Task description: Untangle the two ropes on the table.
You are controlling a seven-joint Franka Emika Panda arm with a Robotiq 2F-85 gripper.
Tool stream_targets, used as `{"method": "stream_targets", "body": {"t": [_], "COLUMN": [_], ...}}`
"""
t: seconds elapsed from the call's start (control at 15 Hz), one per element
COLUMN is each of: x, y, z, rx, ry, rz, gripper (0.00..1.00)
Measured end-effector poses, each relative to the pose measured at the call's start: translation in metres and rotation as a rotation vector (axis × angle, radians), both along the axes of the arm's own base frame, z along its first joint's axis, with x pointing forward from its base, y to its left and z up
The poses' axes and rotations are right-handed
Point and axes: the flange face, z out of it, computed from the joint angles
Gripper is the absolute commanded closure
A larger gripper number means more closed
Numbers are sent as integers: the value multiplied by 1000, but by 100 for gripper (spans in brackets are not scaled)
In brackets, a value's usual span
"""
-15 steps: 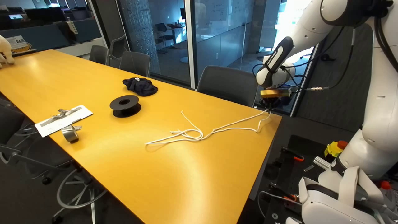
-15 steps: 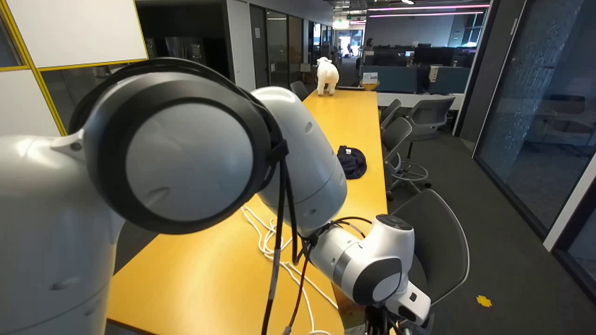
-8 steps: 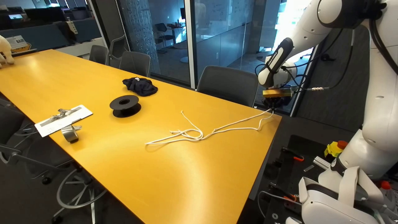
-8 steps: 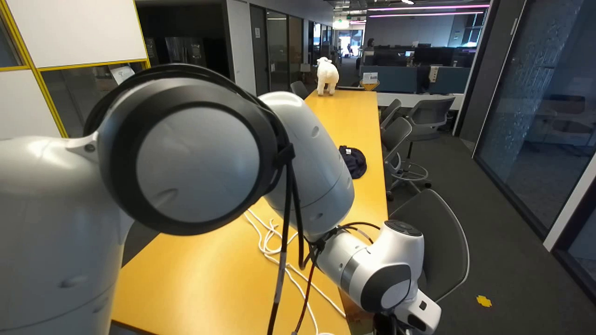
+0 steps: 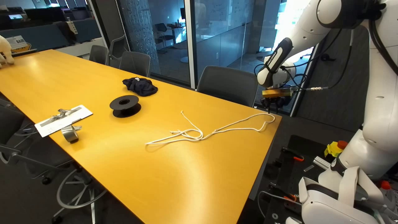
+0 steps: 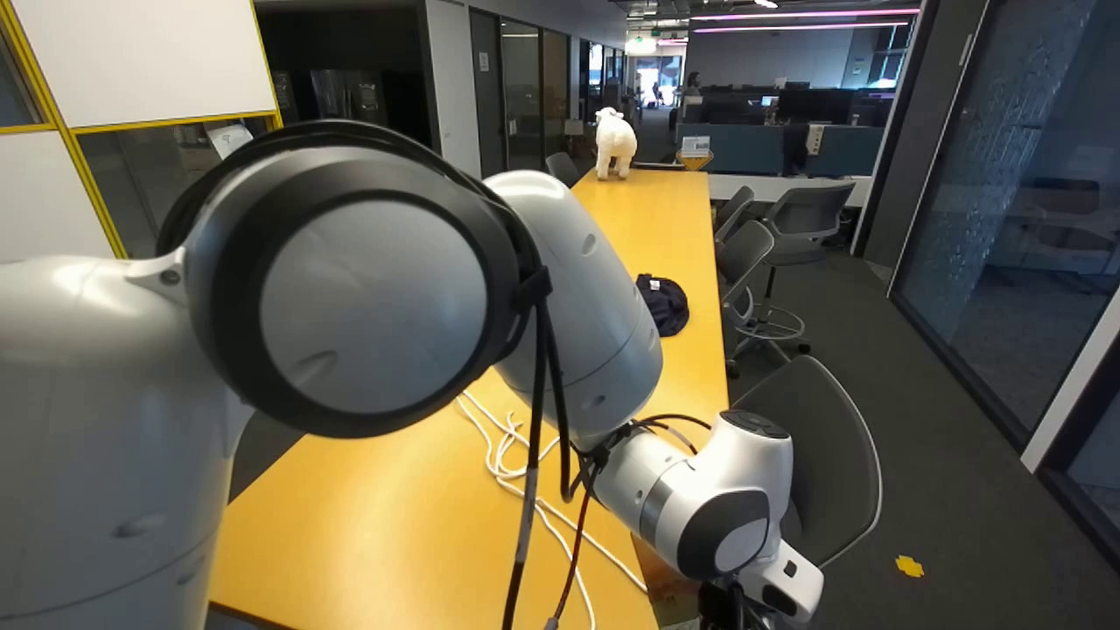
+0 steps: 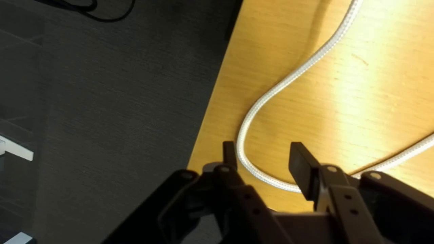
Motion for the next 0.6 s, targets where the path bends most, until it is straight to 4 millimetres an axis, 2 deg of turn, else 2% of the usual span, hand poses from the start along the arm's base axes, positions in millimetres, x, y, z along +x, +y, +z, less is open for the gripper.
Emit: {"method": "stream_targets", "body": {"t": [0.2, 0.33, 0.47, 0.6], "x": [19, 42, 73, 108], "y": [18, 43, 83, 133], "z": [4, 8, 13, 19], "rx": [-14, -24, -32, -29], "ry": [4, 3, -6, -17], "rz": [75, 162, 278, 400], "gripper": [1, 0, 0, 0]}}
